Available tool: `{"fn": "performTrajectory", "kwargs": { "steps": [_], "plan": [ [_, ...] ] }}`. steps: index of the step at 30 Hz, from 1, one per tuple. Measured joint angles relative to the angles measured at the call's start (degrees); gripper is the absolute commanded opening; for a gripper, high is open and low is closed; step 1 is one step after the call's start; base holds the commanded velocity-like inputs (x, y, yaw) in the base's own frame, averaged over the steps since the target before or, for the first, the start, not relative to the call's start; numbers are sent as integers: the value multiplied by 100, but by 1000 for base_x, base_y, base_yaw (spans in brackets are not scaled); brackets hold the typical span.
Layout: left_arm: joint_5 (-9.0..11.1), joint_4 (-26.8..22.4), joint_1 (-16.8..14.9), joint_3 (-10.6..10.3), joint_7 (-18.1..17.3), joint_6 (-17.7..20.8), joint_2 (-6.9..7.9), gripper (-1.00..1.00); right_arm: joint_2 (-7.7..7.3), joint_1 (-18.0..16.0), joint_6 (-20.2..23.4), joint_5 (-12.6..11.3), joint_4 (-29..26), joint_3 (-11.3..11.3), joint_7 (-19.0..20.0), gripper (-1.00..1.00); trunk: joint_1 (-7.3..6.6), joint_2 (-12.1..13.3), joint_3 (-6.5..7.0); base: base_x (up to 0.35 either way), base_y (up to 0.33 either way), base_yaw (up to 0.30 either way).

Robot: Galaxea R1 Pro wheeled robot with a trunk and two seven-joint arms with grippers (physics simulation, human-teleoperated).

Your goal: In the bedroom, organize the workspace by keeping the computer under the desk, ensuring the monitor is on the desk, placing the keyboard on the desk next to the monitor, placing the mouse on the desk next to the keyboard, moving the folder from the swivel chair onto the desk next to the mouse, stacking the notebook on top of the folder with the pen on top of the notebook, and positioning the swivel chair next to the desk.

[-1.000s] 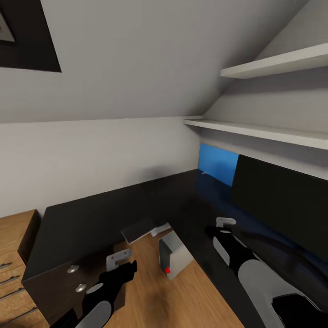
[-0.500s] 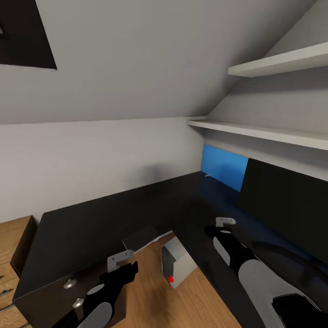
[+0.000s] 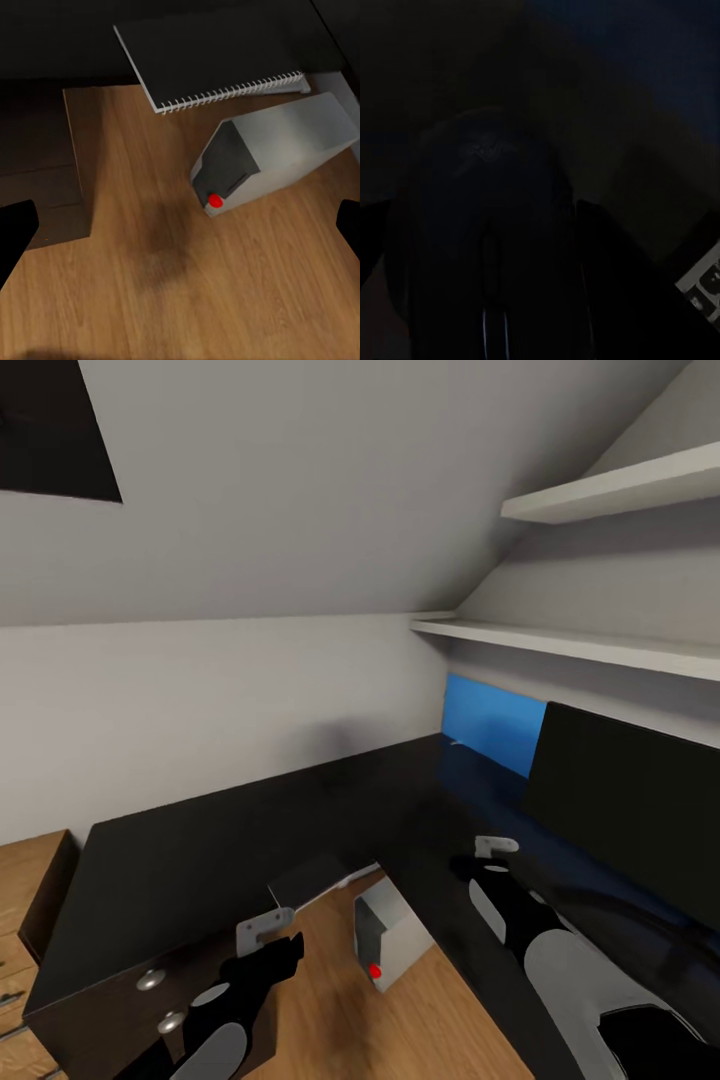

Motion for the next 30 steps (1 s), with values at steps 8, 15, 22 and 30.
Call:
{"fn": "performTrajectory", "kwargs": {
  "steps": [8,15,22,30],
  "plan": [
    [3,1,0,5,5,0,0,100,2,0,12,-1,-15,-11,-18,-100,176,-321,-144,0,0,0],
    [0,16,0,3,9,0,-8,100,7,0,47,2,-148,-11,-20,-100,286,-523,-234,0,0,0],
    [-11,42,0,-30,4,0,8,100,-2,0,38,5,-137,-6,-14,-100,284,-524,-234,127,0,0],
    [-11,50,0,-30,5,0,-3,100,-118,-1,53,-9,-118,-28,-24,-100,286,-524,-234,59,0,0]
  ]
}}
